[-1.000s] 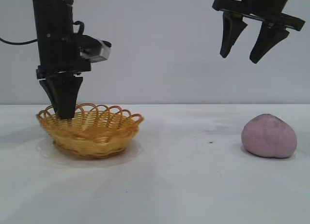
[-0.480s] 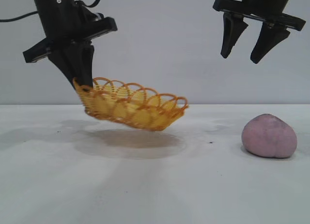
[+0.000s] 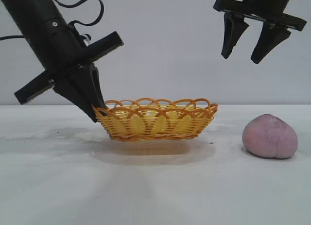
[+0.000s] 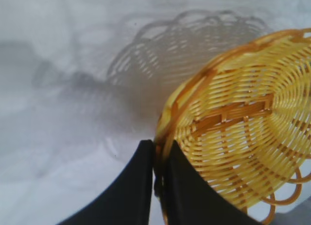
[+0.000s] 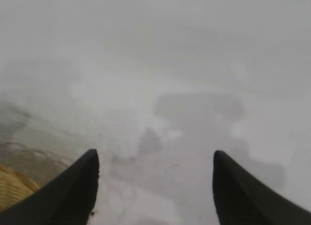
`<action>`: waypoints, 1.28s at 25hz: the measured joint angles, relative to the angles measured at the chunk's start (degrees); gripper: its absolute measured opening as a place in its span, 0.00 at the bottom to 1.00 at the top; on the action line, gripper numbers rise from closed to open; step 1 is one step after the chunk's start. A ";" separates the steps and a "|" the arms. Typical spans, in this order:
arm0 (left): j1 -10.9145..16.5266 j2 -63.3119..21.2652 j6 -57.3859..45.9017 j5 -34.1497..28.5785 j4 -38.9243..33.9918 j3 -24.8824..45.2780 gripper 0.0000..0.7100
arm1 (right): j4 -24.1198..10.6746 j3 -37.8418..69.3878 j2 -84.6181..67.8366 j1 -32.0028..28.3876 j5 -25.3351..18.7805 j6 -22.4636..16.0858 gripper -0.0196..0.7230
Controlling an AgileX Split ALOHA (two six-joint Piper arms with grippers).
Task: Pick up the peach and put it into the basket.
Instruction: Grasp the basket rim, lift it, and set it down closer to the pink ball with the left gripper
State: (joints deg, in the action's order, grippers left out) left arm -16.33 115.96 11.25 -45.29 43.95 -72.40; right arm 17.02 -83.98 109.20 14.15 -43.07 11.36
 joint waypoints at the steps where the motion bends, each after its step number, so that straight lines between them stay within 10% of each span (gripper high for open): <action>1: 0.00 0.00 0.47 0.36 0.00 0.00 0.00 | 0.00 0.00 0.00 0.00 0.00 0.00 0.61; 12: -0.27 0.00 1.20 1.37 0.09 0.00 0.50 | 0.00 0.00 0.00 0.00 0.00 0.00 0.61; 19: -0.29 -2.78 1.44 -0.21 -8.09 -2.38 0.52 | 0.00 0.00 0.00 0.00 -0.36 0.00 0.61; 32: -0.38 -6.98 -10.35 -6.89 -47.27 -5.12 0.52 | 0.00 0.00 0.00 0.00 -0.93 0.00 0.61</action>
State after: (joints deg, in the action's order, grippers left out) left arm -16.70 108.98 0.90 -52.18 -3.31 -77.51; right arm 17.02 -83.98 109.20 14.15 -44.00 11.36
